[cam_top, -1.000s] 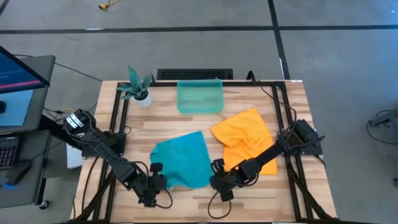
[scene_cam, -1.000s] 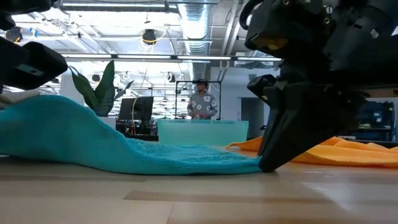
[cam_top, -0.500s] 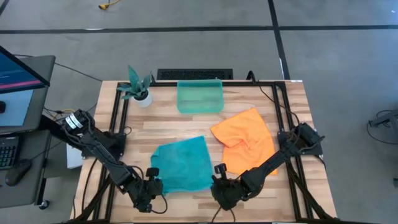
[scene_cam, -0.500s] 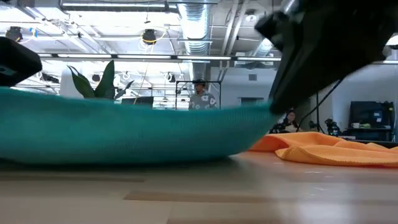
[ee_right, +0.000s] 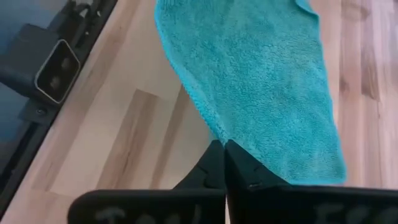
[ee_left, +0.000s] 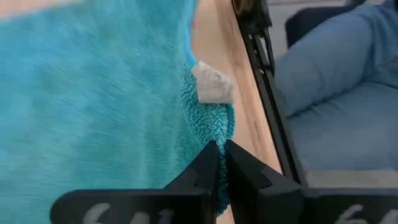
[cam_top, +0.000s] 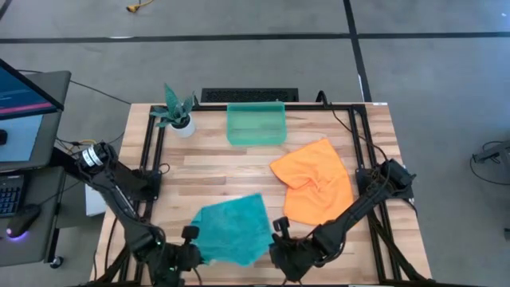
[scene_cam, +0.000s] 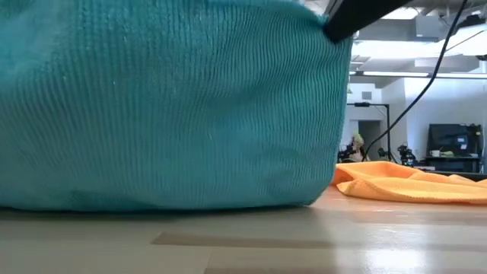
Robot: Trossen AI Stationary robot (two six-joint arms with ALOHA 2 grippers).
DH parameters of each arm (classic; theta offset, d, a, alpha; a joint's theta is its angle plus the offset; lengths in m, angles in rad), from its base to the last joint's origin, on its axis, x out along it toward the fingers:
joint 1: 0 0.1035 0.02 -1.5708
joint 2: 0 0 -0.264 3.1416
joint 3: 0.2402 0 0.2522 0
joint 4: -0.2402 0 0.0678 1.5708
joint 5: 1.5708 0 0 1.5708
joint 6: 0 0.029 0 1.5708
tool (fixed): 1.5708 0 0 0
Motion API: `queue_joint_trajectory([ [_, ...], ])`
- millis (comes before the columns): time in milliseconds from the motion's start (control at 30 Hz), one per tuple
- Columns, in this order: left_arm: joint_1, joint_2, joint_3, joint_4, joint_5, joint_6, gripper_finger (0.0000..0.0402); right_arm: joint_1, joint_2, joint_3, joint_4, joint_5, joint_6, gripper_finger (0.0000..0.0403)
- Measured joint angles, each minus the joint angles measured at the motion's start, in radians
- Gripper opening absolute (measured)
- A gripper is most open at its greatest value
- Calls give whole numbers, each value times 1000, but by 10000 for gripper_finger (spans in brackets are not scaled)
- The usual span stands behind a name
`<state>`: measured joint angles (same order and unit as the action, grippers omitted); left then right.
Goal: Roll microfiber towels into tight, uniform cylinder then place into a basket
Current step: Roll the blue microfiber cloth
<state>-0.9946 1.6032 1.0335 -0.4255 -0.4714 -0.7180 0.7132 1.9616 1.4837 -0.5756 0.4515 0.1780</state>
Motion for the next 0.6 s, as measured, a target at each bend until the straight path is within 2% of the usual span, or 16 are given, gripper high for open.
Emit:
queue_joint_trajectory([
  [133, -8, 0, 5, -45, -37, -32, 11, -5, 0, 0, -1, 41, 10, 17],
  [367, 2, 0, 5, -182, -80, -139, 11, -75, 5, 0, -28, 77, 152, 6],
  [600, 22, 0, 5, -302, -126, -268, 11, -151, 88, 0, -46, 89, 188, 17],
])
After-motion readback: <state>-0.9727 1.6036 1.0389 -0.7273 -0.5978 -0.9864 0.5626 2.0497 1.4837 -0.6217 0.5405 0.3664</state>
